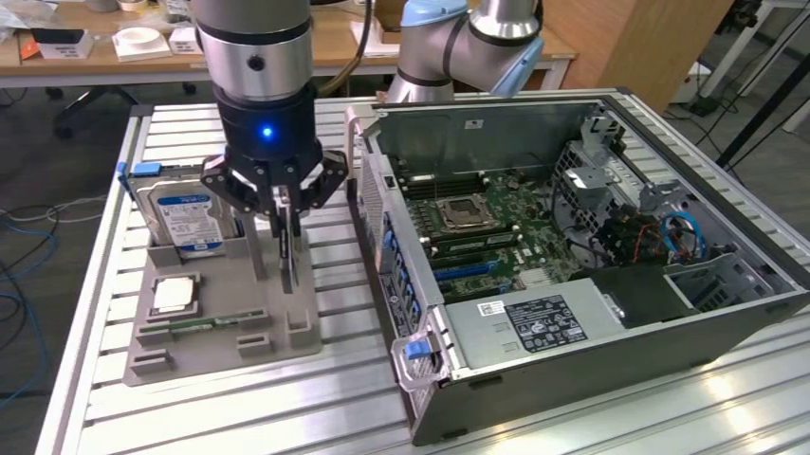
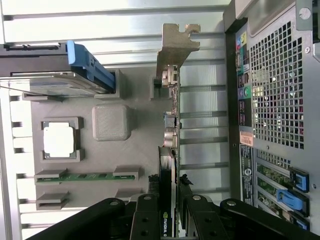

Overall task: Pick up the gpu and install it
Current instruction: 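Pick up the gpu and move the gpu toward the slot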

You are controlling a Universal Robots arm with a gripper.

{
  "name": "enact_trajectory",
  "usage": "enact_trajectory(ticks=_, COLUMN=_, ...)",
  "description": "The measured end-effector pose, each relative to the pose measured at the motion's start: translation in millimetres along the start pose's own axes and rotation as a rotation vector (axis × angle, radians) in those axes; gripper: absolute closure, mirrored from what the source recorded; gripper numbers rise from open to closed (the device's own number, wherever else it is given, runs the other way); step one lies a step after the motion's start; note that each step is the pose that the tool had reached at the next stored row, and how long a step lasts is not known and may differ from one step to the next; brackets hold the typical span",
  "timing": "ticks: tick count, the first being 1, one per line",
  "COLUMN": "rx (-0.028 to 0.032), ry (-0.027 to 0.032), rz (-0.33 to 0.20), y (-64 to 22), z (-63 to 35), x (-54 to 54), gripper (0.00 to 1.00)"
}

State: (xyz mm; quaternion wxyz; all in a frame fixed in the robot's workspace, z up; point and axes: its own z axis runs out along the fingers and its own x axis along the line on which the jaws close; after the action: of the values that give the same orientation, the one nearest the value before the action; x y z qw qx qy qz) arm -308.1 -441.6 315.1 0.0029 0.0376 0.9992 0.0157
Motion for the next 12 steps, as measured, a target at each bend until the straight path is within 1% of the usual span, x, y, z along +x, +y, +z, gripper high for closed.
enact_trajectory(ticks=12, rx=0.0, ry=0.0, rz=0.0, y=0.2, z=-5.5, x=-0.1, gripper=0.74)
